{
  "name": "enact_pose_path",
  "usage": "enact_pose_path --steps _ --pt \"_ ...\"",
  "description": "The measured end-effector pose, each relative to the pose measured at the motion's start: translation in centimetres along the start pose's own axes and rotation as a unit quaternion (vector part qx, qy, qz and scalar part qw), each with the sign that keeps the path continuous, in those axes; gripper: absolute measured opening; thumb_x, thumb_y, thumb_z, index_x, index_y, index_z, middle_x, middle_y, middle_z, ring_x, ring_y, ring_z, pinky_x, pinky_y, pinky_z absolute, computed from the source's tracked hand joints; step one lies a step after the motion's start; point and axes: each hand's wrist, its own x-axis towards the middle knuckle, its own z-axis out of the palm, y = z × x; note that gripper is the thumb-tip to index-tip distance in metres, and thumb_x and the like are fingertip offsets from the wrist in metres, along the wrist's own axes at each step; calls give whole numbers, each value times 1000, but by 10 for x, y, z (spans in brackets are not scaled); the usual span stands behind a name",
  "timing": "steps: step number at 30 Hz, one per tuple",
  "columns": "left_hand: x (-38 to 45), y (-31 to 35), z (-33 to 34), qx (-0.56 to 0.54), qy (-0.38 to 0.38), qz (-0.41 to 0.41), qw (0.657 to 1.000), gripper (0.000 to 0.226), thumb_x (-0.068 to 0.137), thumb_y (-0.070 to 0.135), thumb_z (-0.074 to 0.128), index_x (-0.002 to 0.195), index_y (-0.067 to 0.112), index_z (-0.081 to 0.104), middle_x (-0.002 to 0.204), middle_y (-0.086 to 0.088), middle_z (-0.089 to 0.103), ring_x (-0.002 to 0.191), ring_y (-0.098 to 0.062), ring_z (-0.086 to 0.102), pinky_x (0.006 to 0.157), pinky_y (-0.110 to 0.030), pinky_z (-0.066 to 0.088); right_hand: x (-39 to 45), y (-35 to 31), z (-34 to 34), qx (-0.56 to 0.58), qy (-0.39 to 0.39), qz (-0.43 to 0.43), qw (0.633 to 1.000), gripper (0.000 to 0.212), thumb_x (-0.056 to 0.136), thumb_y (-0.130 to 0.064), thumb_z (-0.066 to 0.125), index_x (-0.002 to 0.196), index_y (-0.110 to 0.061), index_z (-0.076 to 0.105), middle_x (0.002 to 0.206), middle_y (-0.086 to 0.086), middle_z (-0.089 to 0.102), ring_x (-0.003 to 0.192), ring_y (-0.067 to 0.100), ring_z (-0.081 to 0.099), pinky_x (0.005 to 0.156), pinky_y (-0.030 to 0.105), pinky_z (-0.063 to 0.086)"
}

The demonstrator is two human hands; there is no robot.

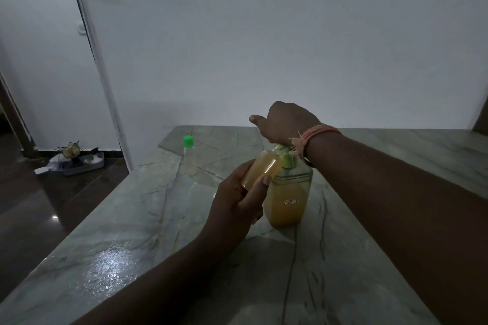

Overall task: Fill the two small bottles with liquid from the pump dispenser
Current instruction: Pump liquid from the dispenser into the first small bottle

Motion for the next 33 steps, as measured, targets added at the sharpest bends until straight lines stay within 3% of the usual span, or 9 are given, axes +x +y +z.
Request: enact_pose_path --steps 5,9,12,18,23,27,33 --pt "0 0 -1 -2 6 7 1000 66 85 59 53 133 14 55 77 14 63 53 -12 57 47 -23 47 2 6 8 31 -15 18 999 54 95 -60 43 78 -13 64 89 8 71 84 28 66 83 37 51" --pt "0 0 1 -1 6 2 1000 59 85 59 53 129 21 55 78 14 64 53 -12 58 47 -24 48 4 3 7 15 -14 18 1000 52 94 -62 44 74 -16 60 91 8 72 86 29 67 86 39 52" --pt "-1 1 1 -1 5 1 1000 68 84 61 53 134 15 54 78 12 64 54 -13 58 48 -23 47 4 2 3 -6 -12 5 1000 50 94 -61 45 67 -19 50 90 6 69 88 29 65 86 38 51" --pt "2 -3 -1 3 5 9 1000 66 84 60 53 133 16 54 76 16 62 54 -12 58 48 -22 47 4 6 9 21 3 14 1000 53 95 -61 42 70 -17 58 86 7 71 81 27 65 81 36 50" --pt "0 -2 -1 10 -2 12 1000 56 87 58 53 131 23 53 79 12 64 54 -13 58 48 -22 49 -1 1 3 -29 -7 14 999 48 96 -58 47 69 -18 48 75 2 57 84 27 59 79 34 47" --pt "-1 -1 0 8 -5 15 1000 60 86 59 52 132 22 53 79 14 64 53 -13 58 48 -21 47 2 2 3 -7 -26 3 1000 49 94 -59 46 68 -18 51 93 7 71 90 29 66 90 40 52" --pt "2 -2 -1 5 -6 24 1000 45 86 59 51 123 34 54 76 15 64 52 -11 57 47 -22 47 3 8 9 36 -5 21 999 56 94 -63 42 69 -15 59 81 6 70 80 27 66 84 38 52"
